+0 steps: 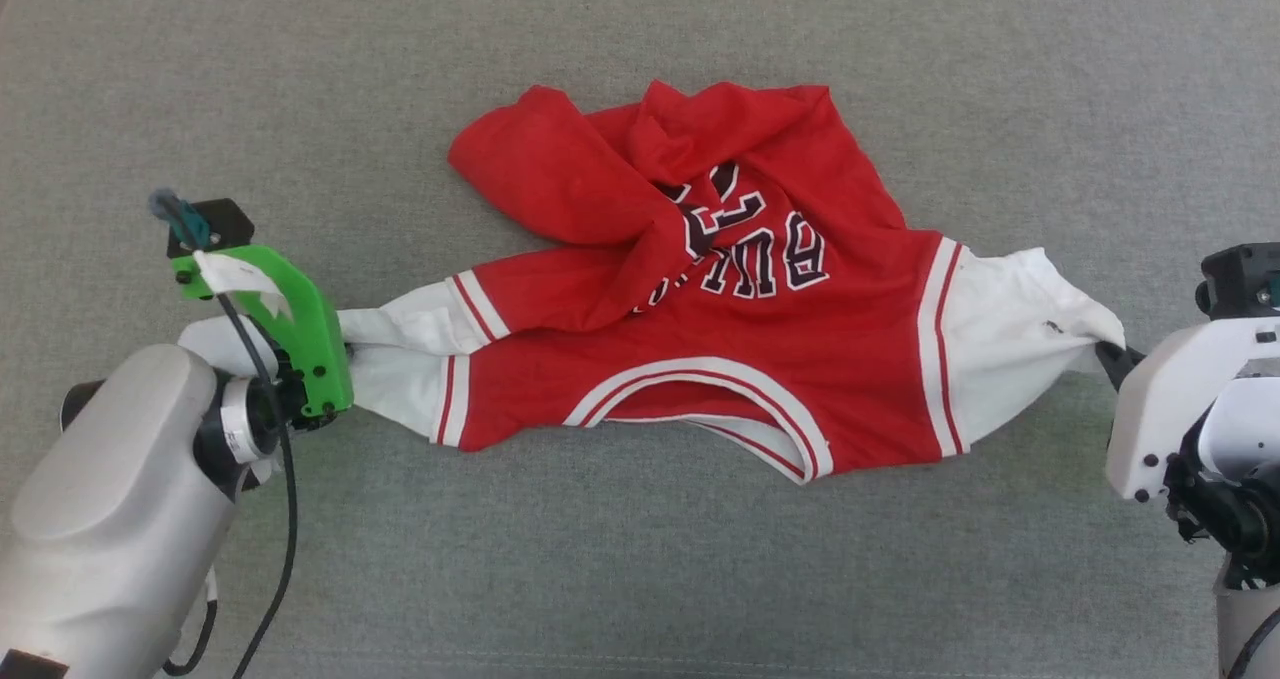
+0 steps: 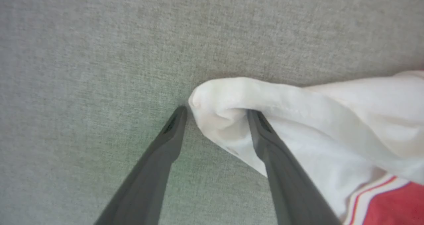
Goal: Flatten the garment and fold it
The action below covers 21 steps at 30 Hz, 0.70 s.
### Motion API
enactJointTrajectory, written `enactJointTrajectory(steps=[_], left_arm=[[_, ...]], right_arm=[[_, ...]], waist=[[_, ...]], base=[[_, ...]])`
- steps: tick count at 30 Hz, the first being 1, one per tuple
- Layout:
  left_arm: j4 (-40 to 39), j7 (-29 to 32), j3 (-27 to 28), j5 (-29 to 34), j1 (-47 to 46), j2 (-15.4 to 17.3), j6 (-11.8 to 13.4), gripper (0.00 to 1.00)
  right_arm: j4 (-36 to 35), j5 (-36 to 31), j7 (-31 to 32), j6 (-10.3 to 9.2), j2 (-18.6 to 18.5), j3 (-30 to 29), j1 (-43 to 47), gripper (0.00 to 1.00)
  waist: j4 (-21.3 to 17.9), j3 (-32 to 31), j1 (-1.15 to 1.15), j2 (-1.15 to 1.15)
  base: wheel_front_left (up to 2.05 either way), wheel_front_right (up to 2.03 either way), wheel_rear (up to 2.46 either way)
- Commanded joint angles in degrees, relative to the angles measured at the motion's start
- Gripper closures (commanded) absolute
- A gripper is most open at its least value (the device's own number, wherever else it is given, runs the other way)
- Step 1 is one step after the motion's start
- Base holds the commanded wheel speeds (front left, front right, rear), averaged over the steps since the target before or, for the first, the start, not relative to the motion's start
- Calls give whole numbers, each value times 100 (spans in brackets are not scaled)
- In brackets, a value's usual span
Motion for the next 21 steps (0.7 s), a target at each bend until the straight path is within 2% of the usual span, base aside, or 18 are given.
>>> enactJointTrajectory(steps=[1, 5, 15, 21], left_arm=[[165, 142, -200, -185, 330, -294, -82, 100], [58, -217, 26, -308, 389, -359, -111, 100], [-788, -2004, 1242, -758, 917, -443, -157, 100], [-1455, -2450, 1597, -974, 1646, -454, -76, 100]], right_arm=[[-9, 14, -60, -9, -27, -23, -68, 100], [44, 7, -110, -9, -30, -43, -50, 100], [83, 9, -319, -9, 94, -288, 119, 100], [19, 74, -365, -9, 166, -463, 425, 100]], waist=[[13, -1, 0, 0], [77, -76, 0, 0], [153, -695, 0, 0], [153, -1088, 0, 0]], base=[[0, 0, 0], [0, 0, 0], [0, 0, 0], [0, 0, 0]])
